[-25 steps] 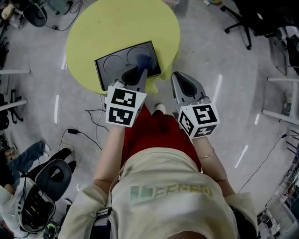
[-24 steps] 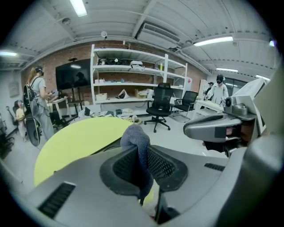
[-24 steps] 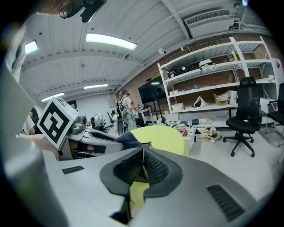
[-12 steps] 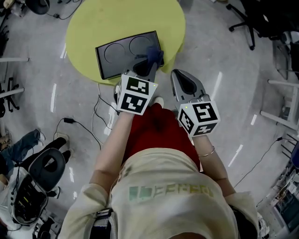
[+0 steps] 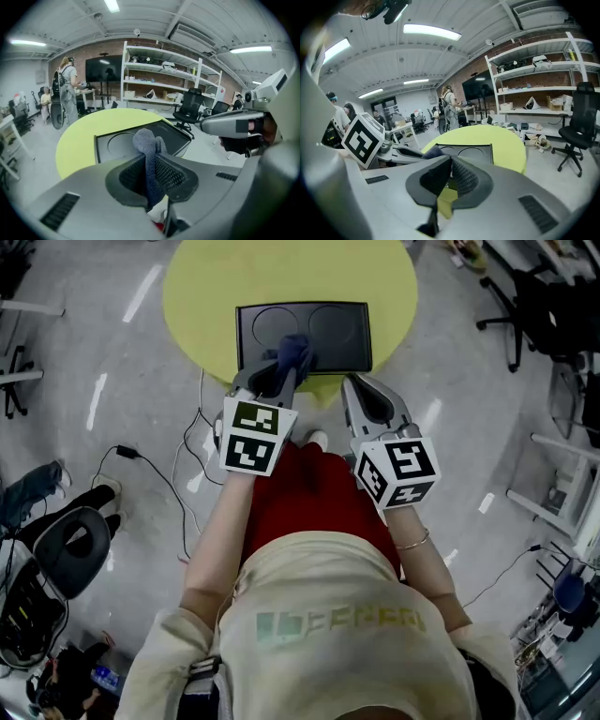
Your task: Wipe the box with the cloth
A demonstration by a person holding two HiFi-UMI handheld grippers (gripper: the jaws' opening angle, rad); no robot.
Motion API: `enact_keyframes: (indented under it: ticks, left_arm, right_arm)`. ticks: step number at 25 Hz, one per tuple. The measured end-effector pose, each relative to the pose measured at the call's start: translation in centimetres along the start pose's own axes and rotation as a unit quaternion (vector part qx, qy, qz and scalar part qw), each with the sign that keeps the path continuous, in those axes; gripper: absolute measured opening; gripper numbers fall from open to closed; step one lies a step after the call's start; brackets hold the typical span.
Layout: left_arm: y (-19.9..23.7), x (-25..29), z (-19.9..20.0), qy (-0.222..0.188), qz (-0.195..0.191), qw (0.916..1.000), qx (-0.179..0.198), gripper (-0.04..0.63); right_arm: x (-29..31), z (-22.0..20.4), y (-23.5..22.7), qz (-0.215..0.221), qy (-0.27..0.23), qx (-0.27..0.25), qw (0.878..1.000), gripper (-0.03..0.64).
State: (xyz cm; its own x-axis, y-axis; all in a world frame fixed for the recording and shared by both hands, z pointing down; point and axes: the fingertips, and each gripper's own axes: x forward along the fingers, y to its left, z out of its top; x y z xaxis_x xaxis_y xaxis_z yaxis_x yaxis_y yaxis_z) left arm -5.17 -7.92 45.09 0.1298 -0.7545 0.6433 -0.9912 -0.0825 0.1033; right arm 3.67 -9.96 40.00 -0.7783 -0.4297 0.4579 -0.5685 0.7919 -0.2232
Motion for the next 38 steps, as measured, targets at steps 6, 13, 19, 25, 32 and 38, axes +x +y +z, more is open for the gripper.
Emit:
enact_keyframes:
  ticks: [6,13,19,25,32,38]
  left_arm:
    - [4.1,-3.2,-2.1,-0.004,0.041,0.9987,-0.03,0.063]
    - [6.0,-7.0,-3.5,-0.024,0.102,0.9936,-0.043,0.063]
    - [3.3,-9.2,-2.5,-0.048,0.113,0.9923,-0.017,0.063]
    - [-3.6,-6.7,-1.9,-0.048,0.04,0.9978,0.02,0.063]
    - [-12.3,0.1,0.0,-0.035,-0.071,0.9944,0.07,0.063]
    - [-15.6,5.6,-1.1,-0.005,-0.1,0.9914,0.084,0.063]
  right_arm:
    - [1.6,0.3,2.3,0.019,0.004,-0.012,1.0,0.038]
    - [0.3,0.4,2.1,0.022,-0.005,-0.015,1.0,0.038]
    - [-2.6,-0.5,1.4,0.009,-0.024,-0.004,1.0,0.038]
    - [-5.9,-2.3,-0.1,-0.019,-0.034,0.011,0.999,0.038]
    - [-8.8,-4.6,-4.6,-0.071,-0.036,0.053,0.995,0.038]
    - [-10.5,-6.7,-7.4,-0.1,-0.018,0.078,0.992,0.038]
